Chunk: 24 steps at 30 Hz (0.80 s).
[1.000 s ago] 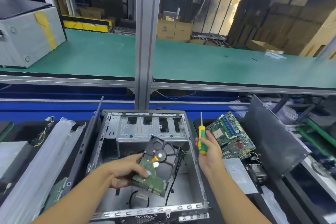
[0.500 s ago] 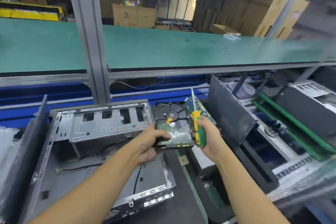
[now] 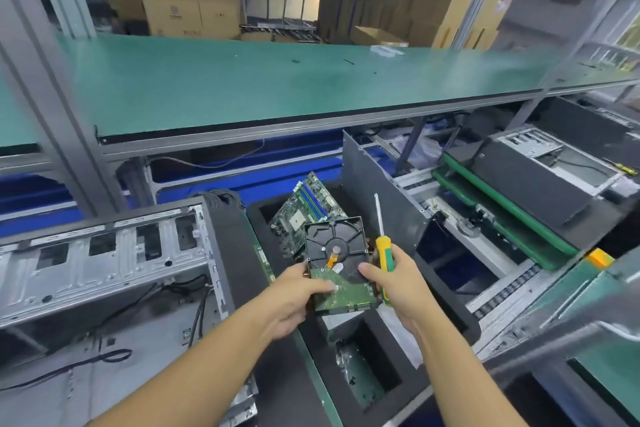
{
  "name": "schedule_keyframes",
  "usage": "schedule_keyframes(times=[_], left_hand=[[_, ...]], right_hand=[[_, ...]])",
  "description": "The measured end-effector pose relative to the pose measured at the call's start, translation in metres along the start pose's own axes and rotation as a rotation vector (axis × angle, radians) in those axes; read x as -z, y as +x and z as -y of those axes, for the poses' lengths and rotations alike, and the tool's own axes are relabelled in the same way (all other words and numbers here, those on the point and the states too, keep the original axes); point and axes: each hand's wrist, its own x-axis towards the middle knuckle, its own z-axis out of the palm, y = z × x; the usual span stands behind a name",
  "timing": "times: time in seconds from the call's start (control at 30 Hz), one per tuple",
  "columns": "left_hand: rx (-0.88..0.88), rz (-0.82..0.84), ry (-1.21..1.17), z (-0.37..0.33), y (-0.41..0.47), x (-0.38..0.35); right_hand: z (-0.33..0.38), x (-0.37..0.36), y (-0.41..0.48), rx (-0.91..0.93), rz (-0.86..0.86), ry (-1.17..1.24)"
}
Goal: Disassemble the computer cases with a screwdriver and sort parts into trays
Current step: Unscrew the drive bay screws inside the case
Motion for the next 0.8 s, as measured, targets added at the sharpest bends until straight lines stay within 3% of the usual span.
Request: schedule_keyframes(times=[0.33, 0.63, 0.73, 0.8], left_hand=[[0.195, -0.255, 0.249, 0.018, 0.055, 0.003], [0.285, -0.462, 0.292, 0.04, 0.085, 0.019], [0.282, -0.48, 0.301, 0.043, 0.091, 0.016], [0.255, -0.494, 0.327, 0.046, 0.094, 0.012]], right_hand=[[-0.04, 0.032, 0.049, -0.074, -0.04, -0.148], [-0.062, 0.003, 0.082, -0.288, 0.155, -0.167], [-0.067, -0.009, 0.085, -0.255, 0.151, -0.264], [-0.068, -0.012, 0.085, -0.138, 0.129, -0.474]])
